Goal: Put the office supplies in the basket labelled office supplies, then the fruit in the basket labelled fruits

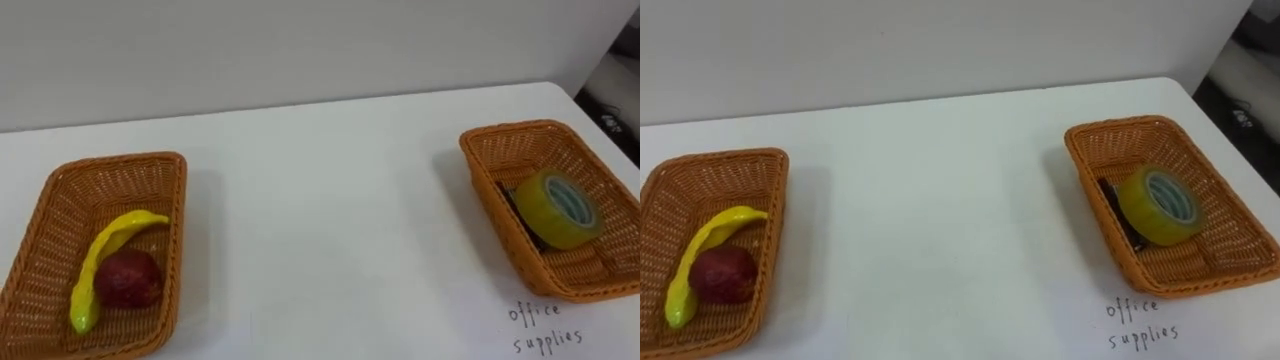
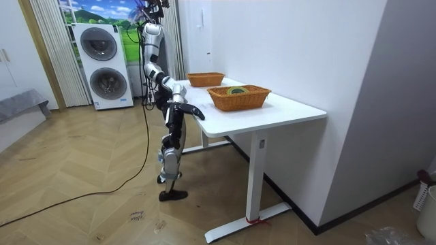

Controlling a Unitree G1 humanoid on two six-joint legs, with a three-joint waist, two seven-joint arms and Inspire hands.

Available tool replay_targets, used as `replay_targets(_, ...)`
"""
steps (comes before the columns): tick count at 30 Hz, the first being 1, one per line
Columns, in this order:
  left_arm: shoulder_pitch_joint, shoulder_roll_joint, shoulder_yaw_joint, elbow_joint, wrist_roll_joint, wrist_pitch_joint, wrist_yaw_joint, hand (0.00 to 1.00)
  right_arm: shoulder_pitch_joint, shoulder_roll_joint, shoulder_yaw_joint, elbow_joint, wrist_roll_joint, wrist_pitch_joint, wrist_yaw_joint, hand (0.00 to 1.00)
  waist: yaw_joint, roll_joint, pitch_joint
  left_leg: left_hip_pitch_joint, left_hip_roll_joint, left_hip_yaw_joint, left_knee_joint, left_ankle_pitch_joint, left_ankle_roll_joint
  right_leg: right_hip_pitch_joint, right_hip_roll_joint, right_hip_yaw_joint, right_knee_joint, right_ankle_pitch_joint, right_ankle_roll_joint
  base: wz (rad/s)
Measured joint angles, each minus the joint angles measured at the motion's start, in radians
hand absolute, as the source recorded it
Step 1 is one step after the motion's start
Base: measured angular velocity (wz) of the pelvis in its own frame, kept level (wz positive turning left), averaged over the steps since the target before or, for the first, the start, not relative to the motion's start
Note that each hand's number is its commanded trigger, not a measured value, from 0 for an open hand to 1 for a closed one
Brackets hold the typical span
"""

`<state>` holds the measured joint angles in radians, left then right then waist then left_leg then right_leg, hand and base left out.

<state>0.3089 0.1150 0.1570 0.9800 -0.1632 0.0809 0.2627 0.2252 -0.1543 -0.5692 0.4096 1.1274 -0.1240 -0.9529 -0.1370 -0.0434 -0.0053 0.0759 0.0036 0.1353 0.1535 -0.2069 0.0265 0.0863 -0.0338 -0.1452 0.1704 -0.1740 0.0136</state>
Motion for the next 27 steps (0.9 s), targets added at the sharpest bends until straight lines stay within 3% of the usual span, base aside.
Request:
replay_targets(2, -0.003, 0.009, -0.016, -0.002, -0.001, -0.003, 0.0, 0.0, 0.0, 0.0, 0.009, 0.048, -0.002, -0.026, 0.019, 0.0, 0.005, -0.003, -0.0044, -0.002, -0.001, -0.001, 0.003, 0.0, 0.0, 0.001, 0.0, 0.001, -0.001, 0.0, 0.0, 0.05)
replay_targets(6, -0.003, 0.012, -0.024, -0.002, -0.001, -0.007, 0.0, 0.0, 0.004, 0.001, 0.02, 0.093, -0.018, -0.051, 0.04, 0.0, 0.004, -0.009, -0.0046, -0.001, 0.0, -0.005, 0.001, 0.0, 0.0, 0.002, -0.001, -0.007, 0.0, 0.0, 0.0, 0.01)
replay_targets(10, -0.004, 0.013, -0.026, -0.002, -0.003, -0.012, 0.003, 0.0, 0.016, 0.011, 0.029, 0.134, -0.107, -0.08, 0.069, 0.0, 0.004, -0.004, -0.007, 0.005, 0.001, -0.004, -0.001, 0.0, 0.0, 0.008, 0.0, -0.004, 0.0, 0.0, 0.0, 0.05)
replay_targets(13, -0.006, 0.015, -0.059, 0.0, -0.041, -0.016, 0.013, 0.0, 0.029, 0.024, 0.048, 0.141, -0.087, -0.107, 0.081, 0.0, 0.006, 0.001, -0.01, 0.007, 0.001, -0.007, 0.0, 0.0, 0.0, 0.011, 0.001, -0.004, 0.0, 0.0, 0.0, 0.03)
replay_targets(18, -0.019, 0.031, -0.121, -0.001, -0.043, -0.016, 0.011, 0.0, 0.03, 0.021, 0.085, 0.128, 0.107, -0.138, 0.125, 0.0, 0.015, 0.003, -0.0114, 0.016, 0.009, 0.001, -0.002, -0.001, 0.0, 0.01, 0.002, 0.005, 0.0, 0.0, 0.0, -0.09)
replay_targets(23, -0.06, 0.041, -0.141, 0.022, -0.041, -0.017, 0.007, 0.0, 0.045, 0.028, 0.118, 0.107, 0.351, -0.183, 0.211, 0.0, 0.067, -0.001, -0.0094, 0.015, 0.012, 0.027, -0.002, -0.002, -0.002, -0.002, 0.001, 0.005, 0.007, 0.001, -0.001, -0.17)
replay_targets(27, -0.063, 0.058, -0.153, 0.028, -0.045, -0.018, 0.008, 0.0, 0.049, 0.029, 0.16, 0.103, 0.459, -0.204, 0.248, 0.0, 0.088, -0.011, -0.0087, 0.015, 0.019, 0.052, 0.001, -0.003, -0.004, -0.016, 0.004, 0.005, 0.02, 0.001, -0.002, -0.15)
